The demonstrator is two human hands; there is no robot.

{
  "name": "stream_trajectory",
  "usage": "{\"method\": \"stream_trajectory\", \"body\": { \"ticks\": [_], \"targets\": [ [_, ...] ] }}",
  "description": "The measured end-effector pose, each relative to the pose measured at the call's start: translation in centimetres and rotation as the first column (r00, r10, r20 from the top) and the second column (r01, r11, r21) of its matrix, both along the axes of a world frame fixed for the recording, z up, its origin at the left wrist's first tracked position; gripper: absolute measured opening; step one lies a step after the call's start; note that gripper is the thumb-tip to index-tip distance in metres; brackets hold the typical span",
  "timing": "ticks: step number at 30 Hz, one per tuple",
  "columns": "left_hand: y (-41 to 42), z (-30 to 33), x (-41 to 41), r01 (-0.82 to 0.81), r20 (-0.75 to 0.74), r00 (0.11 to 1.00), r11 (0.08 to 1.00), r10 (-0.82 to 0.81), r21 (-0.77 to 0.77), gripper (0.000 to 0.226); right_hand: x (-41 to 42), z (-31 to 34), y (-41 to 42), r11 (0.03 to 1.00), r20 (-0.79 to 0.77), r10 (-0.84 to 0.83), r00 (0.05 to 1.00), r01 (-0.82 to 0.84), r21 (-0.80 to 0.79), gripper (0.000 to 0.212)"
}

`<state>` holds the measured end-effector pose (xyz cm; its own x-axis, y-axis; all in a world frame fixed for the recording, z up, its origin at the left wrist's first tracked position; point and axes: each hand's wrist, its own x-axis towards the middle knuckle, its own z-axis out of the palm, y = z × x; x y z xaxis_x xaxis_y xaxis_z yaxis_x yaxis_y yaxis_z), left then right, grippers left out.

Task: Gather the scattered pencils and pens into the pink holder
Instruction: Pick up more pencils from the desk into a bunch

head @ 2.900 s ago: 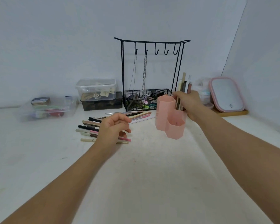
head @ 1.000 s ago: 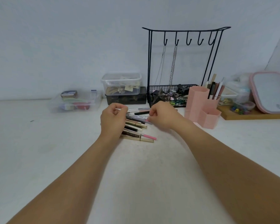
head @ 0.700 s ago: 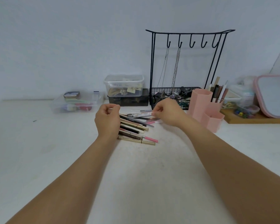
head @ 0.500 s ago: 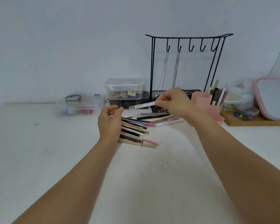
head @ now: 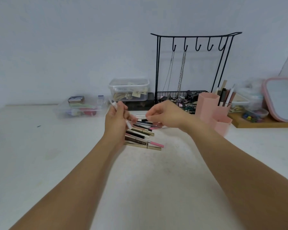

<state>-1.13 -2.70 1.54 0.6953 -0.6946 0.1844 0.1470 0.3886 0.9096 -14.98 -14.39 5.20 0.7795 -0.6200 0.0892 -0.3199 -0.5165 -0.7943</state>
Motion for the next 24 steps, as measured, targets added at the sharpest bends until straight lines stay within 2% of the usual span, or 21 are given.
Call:
{"method": "stream_trajectory", "body": {
  "ticks": [2,3,5,7,11,13,17,21,24],
  "targets": [
    [0.0,0.2,0.4,-0.069,0.002,0.998,0.995,0.069,0.070,0.028,-0.7,0.0,-1.4,0.941,-0.108,-0.111,0.988,0.069,-0.331,0.007],
    [0.1,0.3,0.5,-0.088,0.011,0.996,0.990,0.087,0.111,0.030,-1.1,-0.2,-2.3,0.896,-0.165,-0.169,0.972,0.082,-0.436,0.010],
    [0.1,0.5,0.8,-0.061,-0.059,0.996,0.987,0.070,0.147,0.036,-2.1,-0.6,-3.9,0.860,-0.273,-0.245,0.930,0.078,-0.505,0.016],
    [0.1,0.5,0.8,0.010,-0.166,0.986,0.993,0.010,0.118,0.036,-2.8,-1.1,-4.8,0.869,-0.344,-0.265,0.901,0.068,-0.490,0.021],
    [-0.3,0.0,0.7,0.081,-0.177,0.982,0.990,-0.060,0.115,0.028,-3.0,-2.0,-5.1,0.874,-0.370,-0.229,0.900,0.023,-0.485,0.017],
    [-0.4,-0.2,0.7,0.083,-0.136,0.989,0.986,-0.064,0.144,0.029,-2.9,-2.0,-5.2,0.870,-0.402,-0.217,0.890,-0.010,-0.493,0.018],
    [-0.3,-0.6,0.6,0.027,0.036,0.999,0.982,-0.034,0.187,0.025,-3.3,-1.3,-4.9,0.883,-0.468,-0.201,0.860,-0.048,-0.468,0.018],
    [-0.2,-0.7,0.5,0.020,0.098,0.994,0.977,-0.042,0.213,0.025,-3.7,0.4,-4.4,0.892,-0.396,-0.156,0.905,-0.042,-0.449,0.016],
    [-0.3,-0.5,0.1,0.057,0.085,0.993,0.968,-0.080,0.243,0.028,-3.3,2.1,-3.0,0.928,-0.238,-0.091,0.967,-0.004,-0.373,0.007]
  ]
}}
